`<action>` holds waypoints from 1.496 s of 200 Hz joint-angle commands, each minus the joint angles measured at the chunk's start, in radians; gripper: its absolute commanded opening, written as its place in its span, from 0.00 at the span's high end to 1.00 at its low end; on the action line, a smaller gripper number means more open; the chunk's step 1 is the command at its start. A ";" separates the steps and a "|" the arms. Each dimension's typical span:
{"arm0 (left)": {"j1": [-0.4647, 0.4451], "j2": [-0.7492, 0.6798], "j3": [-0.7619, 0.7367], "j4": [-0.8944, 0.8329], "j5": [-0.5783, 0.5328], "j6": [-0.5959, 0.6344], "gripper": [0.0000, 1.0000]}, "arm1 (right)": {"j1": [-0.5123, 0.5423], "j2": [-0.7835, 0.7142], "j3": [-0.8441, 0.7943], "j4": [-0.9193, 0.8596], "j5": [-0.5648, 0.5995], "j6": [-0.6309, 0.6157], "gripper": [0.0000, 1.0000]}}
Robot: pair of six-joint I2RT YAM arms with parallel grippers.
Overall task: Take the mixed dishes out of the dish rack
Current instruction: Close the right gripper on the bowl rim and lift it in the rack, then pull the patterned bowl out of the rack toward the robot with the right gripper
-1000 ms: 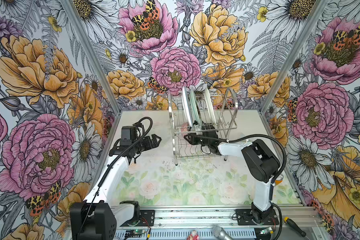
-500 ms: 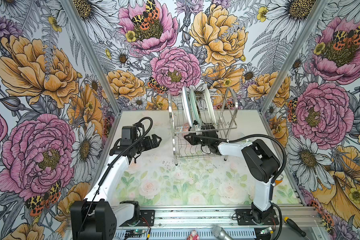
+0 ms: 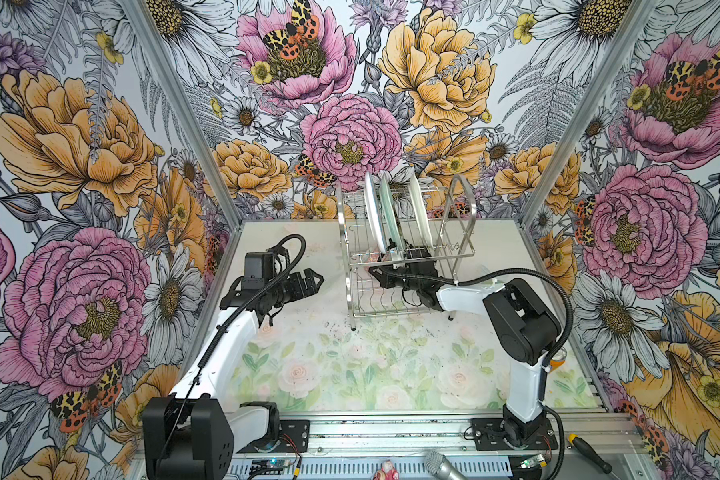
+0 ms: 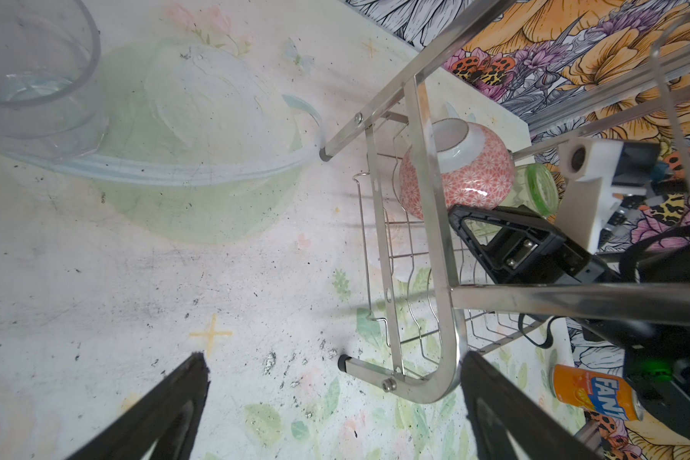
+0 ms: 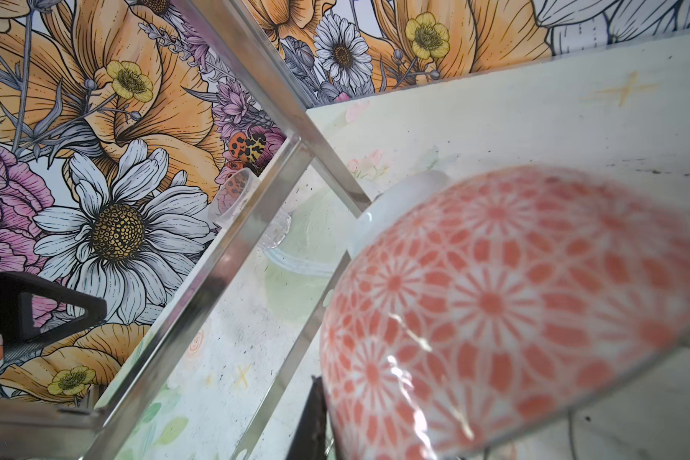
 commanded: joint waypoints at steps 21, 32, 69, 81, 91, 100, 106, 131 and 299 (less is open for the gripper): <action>-0.001 0.007 0.006 0.023 0.026 -0.009 0.01 | -0.002 -0.035 -0.022 0.034 0.003 0.001 0.93; -0.001 0.010 0.006 0.022 0.028 -0.009 0.01 | 0.002 -0.038 -0.030 0.048 -0.002 -0.001 0.94; 0.000 0.009 0.005 0.024 0.031 -0.009 0.01 | 0.014 -0.057 -0.061 0.091 -0.003 -0.003 0.96; 0.001 0.009 0.006 0.023 0.031 -0.009 0.01 | 0.018 -0.067 -0.072 0.101 0.000 -0.003 0.96; 0.004 0.010 0.005 0.022 0.034 -0.009 0.01 | 0.022 -0.077 -0.084 0.111 0.006 -0.003 0.96; 0.005 0.007 0.003 0.023 0.034 -0.009 0.01 | 0.024 -0.087 -0.094 0.119 0.010 -0.007 0.96; 0.005 0.007 0.003 0.022 0.035 -0.009 0.01 | 0.028 -0.094 -0.100 0.123 0.010 -0.011 0.96; 0.010 0.008 0.002 0.022 0.040 -0.011 0.01 | 0.039 -0.120 -0.118 0.124 0.026 -0.021 0.96; -0.022 -0.007 -0.001 0.023 0.042 -0.013 0.01 | 0.080 -0.305 -0.291 0.097 0.080 -0.023 1.00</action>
